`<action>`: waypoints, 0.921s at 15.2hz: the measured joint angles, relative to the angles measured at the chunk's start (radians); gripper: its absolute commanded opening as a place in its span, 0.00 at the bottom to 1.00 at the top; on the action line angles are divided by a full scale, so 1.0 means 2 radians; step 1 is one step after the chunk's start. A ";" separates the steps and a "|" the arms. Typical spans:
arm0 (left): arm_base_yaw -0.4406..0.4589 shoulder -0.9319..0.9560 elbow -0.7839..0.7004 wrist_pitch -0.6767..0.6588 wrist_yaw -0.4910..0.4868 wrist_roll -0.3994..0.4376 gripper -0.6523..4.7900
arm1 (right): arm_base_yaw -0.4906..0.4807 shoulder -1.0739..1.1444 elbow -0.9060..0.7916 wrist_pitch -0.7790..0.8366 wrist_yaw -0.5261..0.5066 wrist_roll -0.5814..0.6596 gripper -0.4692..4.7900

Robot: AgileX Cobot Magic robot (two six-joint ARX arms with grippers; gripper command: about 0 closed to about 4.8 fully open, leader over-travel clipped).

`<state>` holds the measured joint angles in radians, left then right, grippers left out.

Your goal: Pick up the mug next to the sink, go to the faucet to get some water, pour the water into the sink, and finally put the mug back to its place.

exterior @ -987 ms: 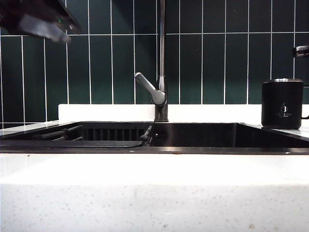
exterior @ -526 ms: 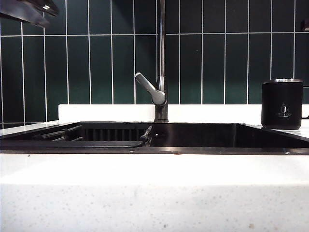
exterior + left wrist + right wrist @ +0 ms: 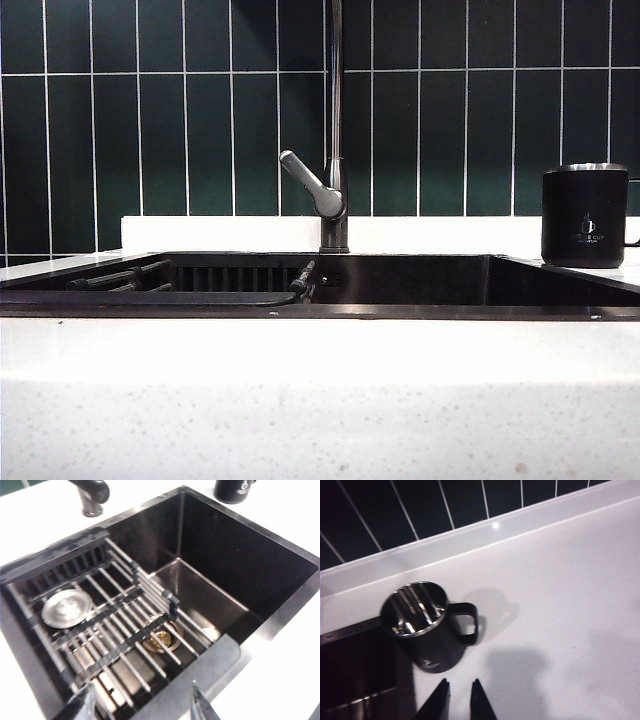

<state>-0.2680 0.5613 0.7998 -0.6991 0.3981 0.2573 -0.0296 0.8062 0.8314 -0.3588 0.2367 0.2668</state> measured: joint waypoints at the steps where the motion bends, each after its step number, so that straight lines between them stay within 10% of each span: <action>1: 0.000 -0.019 -0.007 -0.003 -0.002 -0.005 0.55 | 0.011 -0.021 0.000 -0.010 -0.002 0.000 0.23; 3: 0.000 -0.060 -0.035 -0.008 -0.005 -0.020 0.43 | 0.028 -0.061 0.000 -0.017 -0.003 -0.001 0.23; 14: 0.000 -0.120 -0.149 0.109 -0.072 -0.054 0.43 | 0.123 -0.150 0.000 -0.093 -0.163 -0.015 0.23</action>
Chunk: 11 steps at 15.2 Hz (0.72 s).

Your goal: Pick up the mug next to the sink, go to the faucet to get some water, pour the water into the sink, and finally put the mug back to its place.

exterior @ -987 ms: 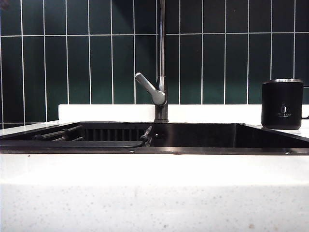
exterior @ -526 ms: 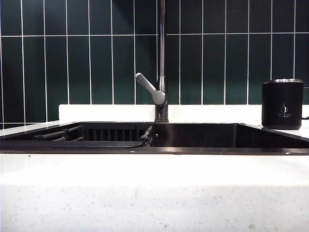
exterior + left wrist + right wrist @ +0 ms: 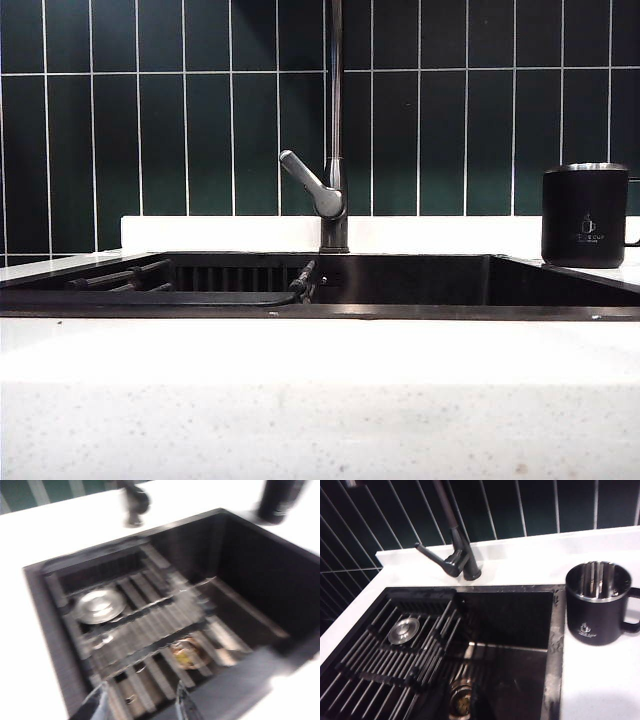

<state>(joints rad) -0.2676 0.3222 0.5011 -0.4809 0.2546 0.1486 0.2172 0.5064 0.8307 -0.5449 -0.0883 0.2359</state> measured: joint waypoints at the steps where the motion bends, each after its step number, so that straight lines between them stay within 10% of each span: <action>1: 0.000 0.015 -0.005 0.007 -0.019 0.000 0.43 | 0.002 0.007 0.000 0.000 0.000 0.000 0.23; 11: 0.000 0.053 -0.060 0.141 -0.071 -0.035 0.21 | 0.029 0.049 -0.052 0.090 0.044 -0.041 0.23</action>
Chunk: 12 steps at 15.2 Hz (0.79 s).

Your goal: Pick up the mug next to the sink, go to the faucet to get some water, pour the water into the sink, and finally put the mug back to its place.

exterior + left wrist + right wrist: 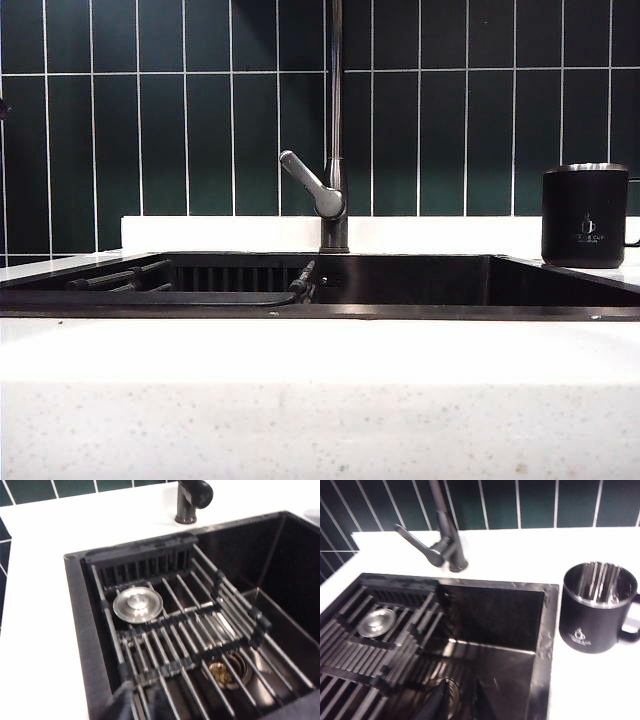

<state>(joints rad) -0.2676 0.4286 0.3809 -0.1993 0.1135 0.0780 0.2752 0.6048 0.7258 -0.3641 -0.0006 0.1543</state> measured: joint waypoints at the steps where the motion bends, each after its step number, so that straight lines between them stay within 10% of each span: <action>1: 0.000 0.000 0.000 0.004 -0.001 -0.001 0.21 | 0.000 0.000 -0.012 0.007 0.000 -0.001 0.22; 12: 0.000 -0.007 -0.061 0.098 -0.033 -0.068 0.16 | -0.001 0.002 -0.167 0.209 0.057 -0.023 0.22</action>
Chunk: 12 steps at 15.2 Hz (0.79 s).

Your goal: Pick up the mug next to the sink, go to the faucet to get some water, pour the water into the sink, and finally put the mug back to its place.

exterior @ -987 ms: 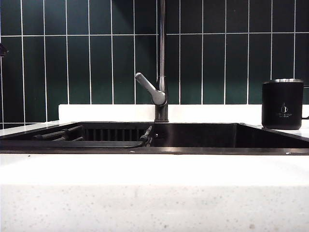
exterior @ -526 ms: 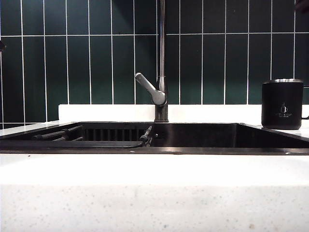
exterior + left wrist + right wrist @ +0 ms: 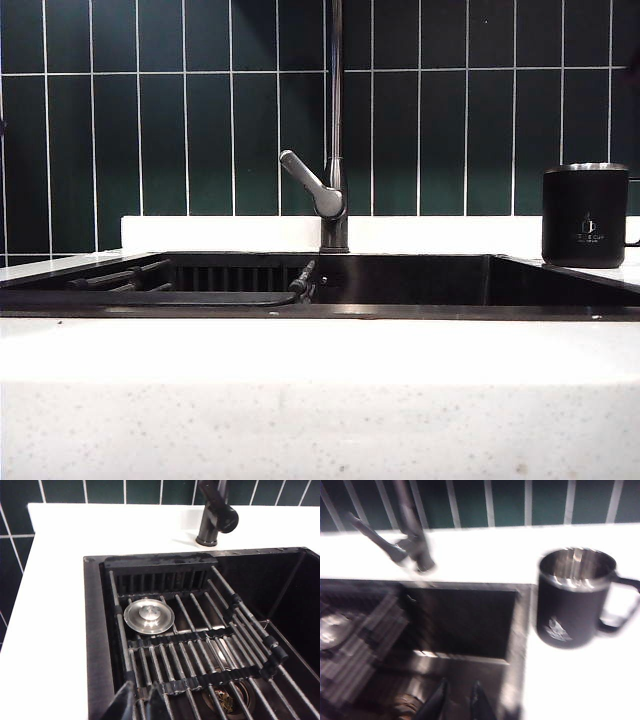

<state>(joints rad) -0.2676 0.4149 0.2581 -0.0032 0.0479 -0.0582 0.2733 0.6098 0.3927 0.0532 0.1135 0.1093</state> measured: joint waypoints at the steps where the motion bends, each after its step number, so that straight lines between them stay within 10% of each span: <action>1: 0.000 0.000 -0.010 0.004 0.000 -0.001 0.16 | 0.000 0.001 -0.019 0.013 0.008 -0.014 0.22; 12: 0.000 0.002 -0.035 0.027 -0.048 -0.025 0.16 | 0.000 0.002 -0.075 0.031 0.029 -0.030 0.23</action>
<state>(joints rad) -0.2680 0.4183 0.1886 0.0502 -0.0475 -0.1078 0.2726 0.6128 0.2424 0.1162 0.1719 0.0502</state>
